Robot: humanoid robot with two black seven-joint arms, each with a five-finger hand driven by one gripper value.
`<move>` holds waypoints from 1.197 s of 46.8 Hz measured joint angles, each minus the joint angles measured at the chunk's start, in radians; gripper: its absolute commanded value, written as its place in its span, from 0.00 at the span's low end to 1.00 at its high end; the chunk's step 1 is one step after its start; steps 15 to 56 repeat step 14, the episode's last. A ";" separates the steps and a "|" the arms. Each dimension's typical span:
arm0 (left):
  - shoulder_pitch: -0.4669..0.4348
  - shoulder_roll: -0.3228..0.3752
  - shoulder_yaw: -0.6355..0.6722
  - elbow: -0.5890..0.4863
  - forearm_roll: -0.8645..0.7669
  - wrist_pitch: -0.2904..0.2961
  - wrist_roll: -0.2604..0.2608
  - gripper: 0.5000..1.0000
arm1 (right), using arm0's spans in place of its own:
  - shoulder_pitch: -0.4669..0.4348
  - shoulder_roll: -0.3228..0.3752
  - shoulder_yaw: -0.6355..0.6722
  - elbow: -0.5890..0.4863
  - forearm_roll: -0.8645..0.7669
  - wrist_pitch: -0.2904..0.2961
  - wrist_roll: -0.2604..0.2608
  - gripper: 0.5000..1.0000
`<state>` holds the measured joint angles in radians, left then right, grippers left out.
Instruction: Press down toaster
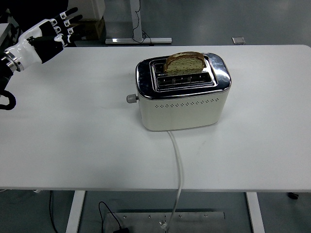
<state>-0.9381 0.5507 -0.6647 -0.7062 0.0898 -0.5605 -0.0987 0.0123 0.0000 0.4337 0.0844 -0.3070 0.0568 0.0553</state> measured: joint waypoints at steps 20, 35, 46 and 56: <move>0.085 -0.046 0.001 0.039 -0.105 0.003 -0.072 1.00 | 0.000 0.000 0.001 0.001 0.001 0.000 0.000 1.00; 0.085 -0.046 0.001 0.039 -0.105 0.003 -0.072 1.00 | 0.000 0.000 0.001 0.001 0.001 0.000 0.000 1.00; 0.085 -0.046 0.001 0.039 -0.105 0.003 -0.072 1.00 | 0.000 0.000 0.001 0.001 0.001 0.000 0.000 1.00; 0.085 -0.046 0.001 0.039 -0.105 0.003 -0.072 1.00 | 0.000 0.000 0.001 0.001 0.001 0.000 0.000 1.00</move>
